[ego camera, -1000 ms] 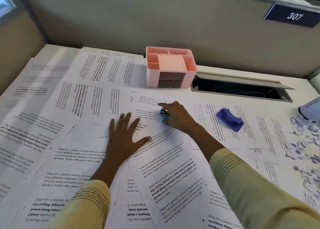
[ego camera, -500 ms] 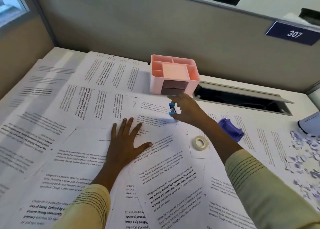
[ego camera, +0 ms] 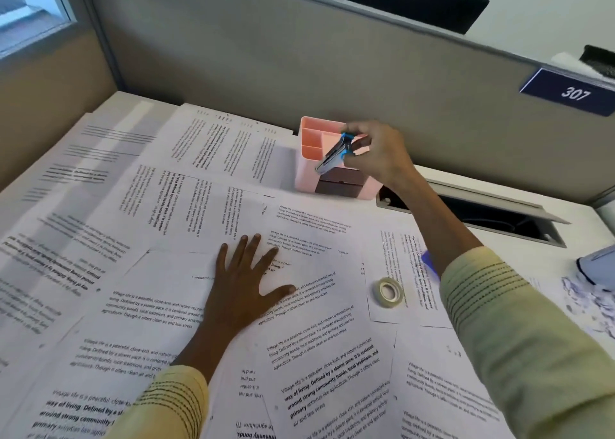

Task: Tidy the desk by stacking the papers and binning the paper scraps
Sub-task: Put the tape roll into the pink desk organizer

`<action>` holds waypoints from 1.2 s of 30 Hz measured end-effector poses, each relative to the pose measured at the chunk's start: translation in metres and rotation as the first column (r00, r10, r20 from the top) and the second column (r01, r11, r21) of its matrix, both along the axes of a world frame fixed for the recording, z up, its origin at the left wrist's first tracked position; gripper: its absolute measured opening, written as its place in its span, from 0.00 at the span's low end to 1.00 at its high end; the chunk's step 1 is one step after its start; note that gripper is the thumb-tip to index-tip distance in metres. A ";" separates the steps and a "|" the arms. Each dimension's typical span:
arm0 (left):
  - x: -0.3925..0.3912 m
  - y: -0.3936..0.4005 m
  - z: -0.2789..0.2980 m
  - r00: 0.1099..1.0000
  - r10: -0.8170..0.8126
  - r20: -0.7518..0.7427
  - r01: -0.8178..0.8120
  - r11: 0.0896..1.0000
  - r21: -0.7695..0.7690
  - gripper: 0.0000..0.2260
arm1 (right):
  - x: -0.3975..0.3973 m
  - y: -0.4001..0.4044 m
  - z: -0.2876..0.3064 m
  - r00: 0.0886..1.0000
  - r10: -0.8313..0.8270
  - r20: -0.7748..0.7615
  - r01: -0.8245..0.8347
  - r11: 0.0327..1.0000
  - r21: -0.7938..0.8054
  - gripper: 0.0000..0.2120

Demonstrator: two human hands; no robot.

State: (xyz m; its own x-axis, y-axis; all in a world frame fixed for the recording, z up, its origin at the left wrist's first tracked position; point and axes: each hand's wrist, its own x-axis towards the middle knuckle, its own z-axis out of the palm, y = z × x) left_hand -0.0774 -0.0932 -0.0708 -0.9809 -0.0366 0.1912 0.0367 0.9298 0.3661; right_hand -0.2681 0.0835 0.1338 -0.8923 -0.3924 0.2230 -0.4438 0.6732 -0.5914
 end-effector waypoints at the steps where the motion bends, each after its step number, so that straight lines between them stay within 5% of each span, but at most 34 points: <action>1: 0.000 0.000 0.000 1.000 -0.001 0.000 0.001 1.000 -0.001 0.39 | -0.005 -0.003 0.000 1.000 -0.016 0.001 0.016 1.000 -0.002 0.21; 14: -0.001 0.000 -0.003 1.000 0.008 0.004 -0.008 1.000 0.001 0.37 | -0.054 -0.026 -0.028 0.967 -0.184 0.174 0.203 0.974 -0.100 0.26; 36: -0.001 0.001 -0.003 0.999 0.023 0.033 -0.023 1.000 -0.004 0.36 | -0.069 -0.037 -0.052 0.966 -0.042 0.254 0.061 0.996 -0.066 0.27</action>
